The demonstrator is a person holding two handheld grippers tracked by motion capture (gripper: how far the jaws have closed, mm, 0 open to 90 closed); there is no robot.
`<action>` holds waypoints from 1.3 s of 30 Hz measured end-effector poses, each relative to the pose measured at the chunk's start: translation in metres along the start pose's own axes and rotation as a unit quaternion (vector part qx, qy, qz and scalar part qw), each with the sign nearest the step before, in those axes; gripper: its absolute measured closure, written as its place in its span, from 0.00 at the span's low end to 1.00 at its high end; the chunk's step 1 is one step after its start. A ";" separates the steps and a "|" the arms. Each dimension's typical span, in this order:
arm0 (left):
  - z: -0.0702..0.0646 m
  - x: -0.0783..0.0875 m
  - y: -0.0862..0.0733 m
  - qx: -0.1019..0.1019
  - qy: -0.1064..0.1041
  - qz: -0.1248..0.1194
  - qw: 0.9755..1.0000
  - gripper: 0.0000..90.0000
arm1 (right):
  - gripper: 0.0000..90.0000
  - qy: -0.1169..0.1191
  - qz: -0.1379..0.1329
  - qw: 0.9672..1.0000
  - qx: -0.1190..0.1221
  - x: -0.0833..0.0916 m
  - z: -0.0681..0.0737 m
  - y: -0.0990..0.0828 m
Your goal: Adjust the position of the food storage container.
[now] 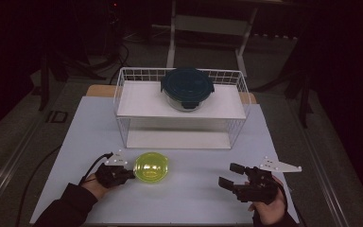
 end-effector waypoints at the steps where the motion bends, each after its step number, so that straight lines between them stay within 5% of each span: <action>1: 0.000 -0.001 0.001 0.000 0.002 0.000 1.000 0.99 | 0.19 0.000 0.000 1.000 -0.001 0.000 0.000 0.000; 10: 0.005 -0.010 0.008 0.017 0.004 -0.003 1.000 0.99 | 0.19 0.000 -0.001 1.000 0.000 0.000 0.000 0.000; 39: -0.023 -0.052 0.052 -0.015 -0.039 -0.011 0.999 0.99 | 0.19 -0.004 0.004 1.000 0.001 -0.002 -0.004 -0.003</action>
Point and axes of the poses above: each handheld gripper's, and its own axes: x roughly backward along the jaws, y roughly out of its top, z roughly to its left, the point moved 8 cm from there along -x, roughly forward along the jaws, and after that the axes turned 13 degrees about -x, right-handed, at the moved point
